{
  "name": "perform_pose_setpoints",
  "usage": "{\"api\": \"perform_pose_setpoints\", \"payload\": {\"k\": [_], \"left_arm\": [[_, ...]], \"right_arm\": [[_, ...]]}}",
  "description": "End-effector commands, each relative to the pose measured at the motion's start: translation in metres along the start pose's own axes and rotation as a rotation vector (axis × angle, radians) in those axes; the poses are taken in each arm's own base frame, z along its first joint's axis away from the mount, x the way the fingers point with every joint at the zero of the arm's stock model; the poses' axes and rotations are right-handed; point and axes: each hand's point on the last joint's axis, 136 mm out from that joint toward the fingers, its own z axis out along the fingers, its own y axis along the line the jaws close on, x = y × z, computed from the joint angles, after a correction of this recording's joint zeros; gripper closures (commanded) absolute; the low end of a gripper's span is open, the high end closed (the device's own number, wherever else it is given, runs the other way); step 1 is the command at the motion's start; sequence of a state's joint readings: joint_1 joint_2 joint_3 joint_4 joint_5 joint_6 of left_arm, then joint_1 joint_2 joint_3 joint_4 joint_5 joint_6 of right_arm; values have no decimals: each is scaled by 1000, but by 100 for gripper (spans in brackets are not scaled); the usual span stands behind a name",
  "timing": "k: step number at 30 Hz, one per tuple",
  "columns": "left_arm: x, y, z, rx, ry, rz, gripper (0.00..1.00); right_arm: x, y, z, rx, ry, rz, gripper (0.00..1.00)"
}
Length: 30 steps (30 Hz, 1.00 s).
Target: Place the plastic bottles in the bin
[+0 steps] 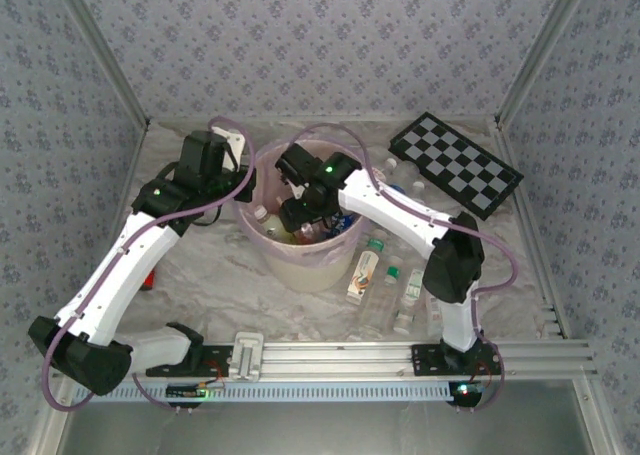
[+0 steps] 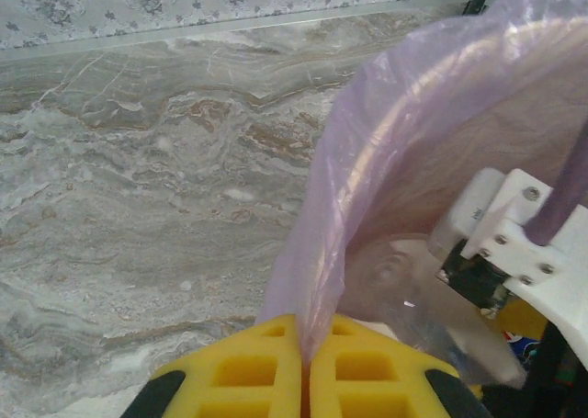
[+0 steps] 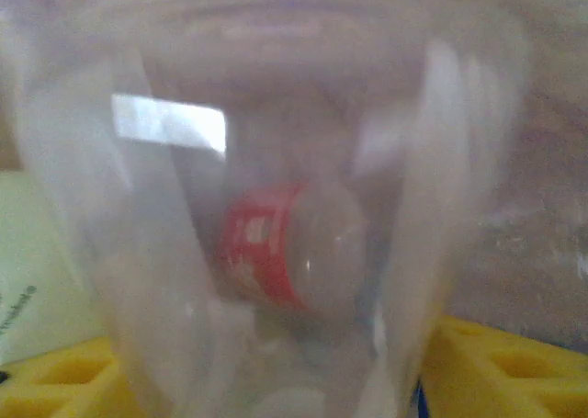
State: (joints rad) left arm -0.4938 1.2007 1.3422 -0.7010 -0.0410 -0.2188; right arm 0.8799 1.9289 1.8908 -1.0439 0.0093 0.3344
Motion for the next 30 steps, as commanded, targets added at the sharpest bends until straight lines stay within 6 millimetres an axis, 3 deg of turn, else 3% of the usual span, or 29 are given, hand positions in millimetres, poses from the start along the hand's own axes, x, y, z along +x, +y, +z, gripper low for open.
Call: {"api": "perform_pose_setpoints", "payload": {"k": [1, 11, 14, 17, 21, 25, 27, 30], "left_arm": [[-19, -6, -11, 20, -65, 7, 100], [-16, 5, -11, -38, -47, 9, 100], [-16, 8, -9, -49, -43, 5, 100], [-16, 9, -9, -51, -41, 2, 100], [-17, 9, -9, -53, -37, 6, 100], [-19, 9, -11, -46, -43, 10, 100], [-20, 10, -11, -37, -47, 8, 100], [-22, 11, -10, -27, -50, 4, 100]], "right_arm": [[-20, -9, -52, 21, -123, -16, 24], [-25, 7, -158, -157, -324, -41, 1], [-15, -8, -183, -139, -368, -15, 0], [6, -41, -196, -74, -371, 67, 0], [59, -97, -204, 49, -303, 243, 0], [155, -161, -192, 251, -88, 478, 6], [205, -174, -176, 305, 54, 569, 14], [266, -174, -144, 310, 255, 689, 23]]}}
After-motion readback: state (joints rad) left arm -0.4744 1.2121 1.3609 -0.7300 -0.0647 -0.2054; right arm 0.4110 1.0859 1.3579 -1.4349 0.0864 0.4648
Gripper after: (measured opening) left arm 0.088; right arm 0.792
